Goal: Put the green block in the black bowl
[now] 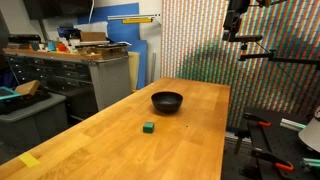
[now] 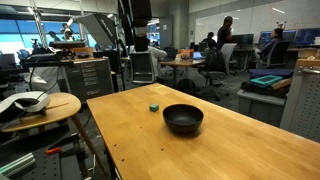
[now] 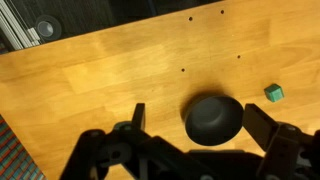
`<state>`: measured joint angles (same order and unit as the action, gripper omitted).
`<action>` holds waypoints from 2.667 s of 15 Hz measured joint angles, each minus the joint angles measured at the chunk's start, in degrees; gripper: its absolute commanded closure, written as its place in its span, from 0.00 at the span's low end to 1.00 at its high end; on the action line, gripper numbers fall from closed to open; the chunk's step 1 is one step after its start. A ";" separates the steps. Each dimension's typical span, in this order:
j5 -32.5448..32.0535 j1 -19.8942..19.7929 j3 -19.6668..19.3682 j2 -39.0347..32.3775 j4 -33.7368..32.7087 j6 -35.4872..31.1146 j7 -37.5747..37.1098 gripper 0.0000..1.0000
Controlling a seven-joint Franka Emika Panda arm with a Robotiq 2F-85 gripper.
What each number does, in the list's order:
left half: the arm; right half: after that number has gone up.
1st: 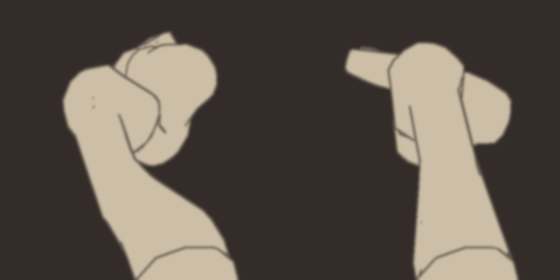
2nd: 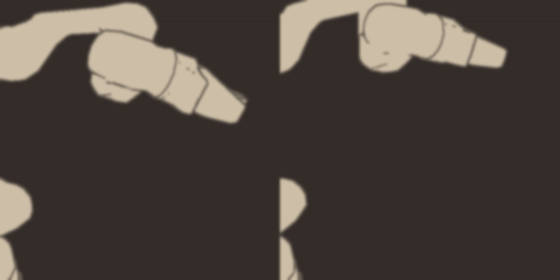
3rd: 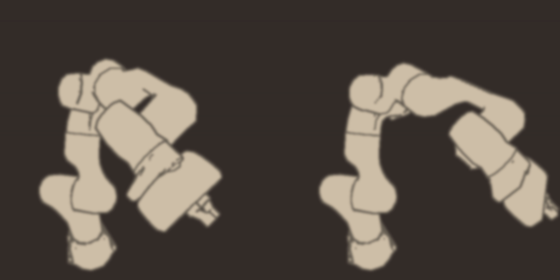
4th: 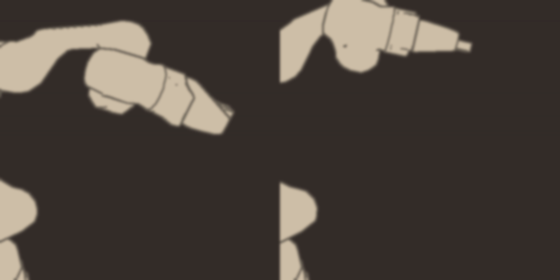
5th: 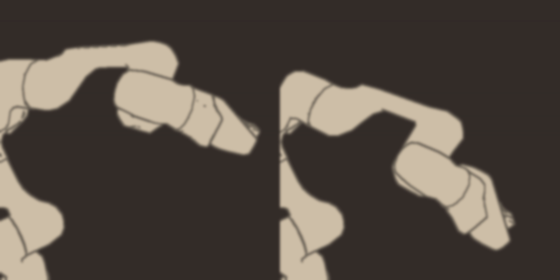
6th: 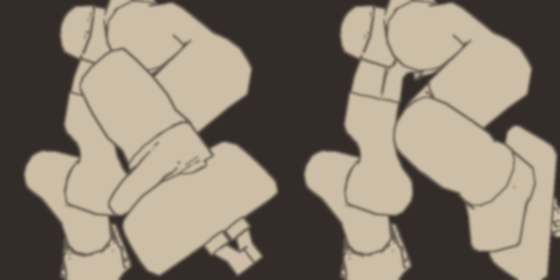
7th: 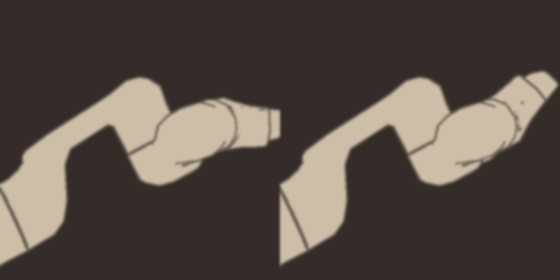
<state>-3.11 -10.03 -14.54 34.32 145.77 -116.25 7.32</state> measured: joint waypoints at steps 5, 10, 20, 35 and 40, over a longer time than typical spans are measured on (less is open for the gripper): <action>0.00 0.00 0.01 0.16 -0.57 -0.03 0.00 0.00; 0.00 0.00 0.01 0.16 -0.58 -0.03 0.00 0.00; 0.02 1.71 2.67 -1.22 1.42 -2.22 0.35 0.00; 4.66 14.42 13.25 -17.09 3.58 -22.90 0.32 0.00; 6.93 17.89 16.59 -24.68 2.59 -32.66 0.35 0.00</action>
<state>3.82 7.86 2.05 9.64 148.35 -148.90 7.67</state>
